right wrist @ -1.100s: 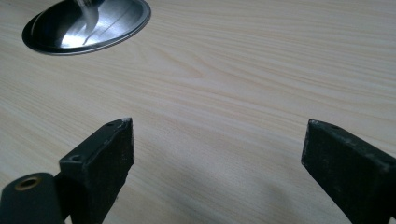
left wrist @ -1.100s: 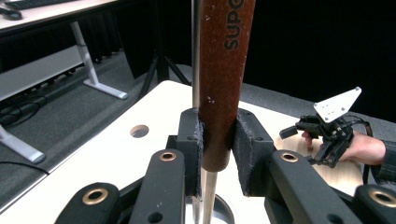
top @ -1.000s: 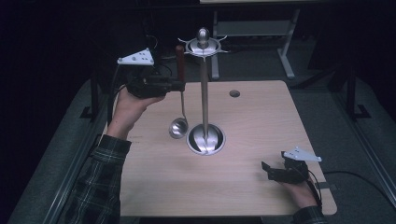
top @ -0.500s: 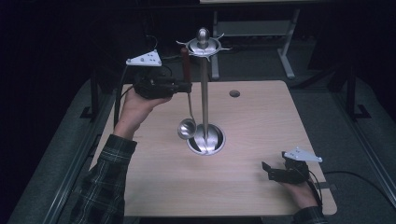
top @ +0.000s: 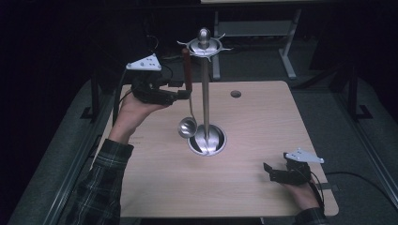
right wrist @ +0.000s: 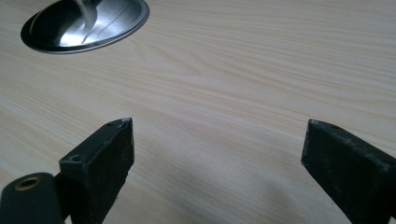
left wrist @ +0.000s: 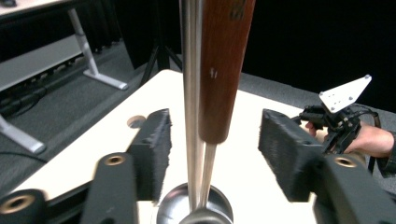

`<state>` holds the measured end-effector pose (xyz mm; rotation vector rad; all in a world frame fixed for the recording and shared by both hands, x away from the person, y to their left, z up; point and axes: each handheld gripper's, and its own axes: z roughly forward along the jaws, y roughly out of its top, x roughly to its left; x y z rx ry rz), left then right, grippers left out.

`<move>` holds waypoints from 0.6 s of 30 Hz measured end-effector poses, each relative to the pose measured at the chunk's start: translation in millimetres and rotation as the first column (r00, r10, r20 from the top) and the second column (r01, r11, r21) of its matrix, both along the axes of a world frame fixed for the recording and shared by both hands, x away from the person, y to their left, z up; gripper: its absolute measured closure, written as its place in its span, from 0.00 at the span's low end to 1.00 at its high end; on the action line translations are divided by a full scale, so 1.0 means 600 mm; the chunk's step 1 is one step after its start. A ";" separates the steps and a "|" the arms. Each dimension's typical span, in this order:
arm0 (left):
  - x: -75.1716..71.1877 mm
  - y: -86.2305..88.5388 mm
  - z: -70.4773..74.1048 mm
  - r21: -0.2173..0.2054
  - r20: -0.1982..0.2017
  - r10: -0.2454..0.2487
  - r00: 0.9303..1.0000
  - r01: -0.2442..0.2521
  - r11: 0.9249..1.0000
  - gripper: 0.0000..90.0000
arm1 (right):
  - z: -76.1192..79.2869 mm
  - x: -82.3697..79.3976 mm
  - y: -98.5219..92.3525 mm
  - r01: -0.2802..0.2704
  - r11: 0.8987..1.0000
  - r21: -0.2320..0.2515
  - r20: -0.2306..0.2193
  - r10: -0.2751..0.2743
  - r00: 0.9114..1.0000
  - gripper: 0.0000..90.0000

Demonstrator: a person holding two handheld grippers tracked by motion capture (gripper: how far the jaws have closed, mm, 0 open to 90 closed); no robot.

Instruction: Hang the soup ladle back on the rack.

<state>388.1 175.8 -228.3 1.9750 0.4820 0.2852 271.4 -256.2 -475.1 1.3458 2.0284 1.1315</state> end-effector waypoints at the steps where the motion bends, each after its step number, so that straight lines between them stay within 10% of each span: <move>1: -0.002 0.003 -0.003 0.009 -0.002 0.011 1.000 -0.011 1.000 0.41 | 0.000 -0.001 -0.002 0.000 1.000 -0.001 0.001 0.000 1.000 0.10; 18: -0.039 0.054 -0.053 0.067 -0.022 0.099 0.995 -0.097 0.993 0.27 | -0.001 -0.001 0.003 -0.007 1.000 -0.001 -0.006 0.007 1.000 0.10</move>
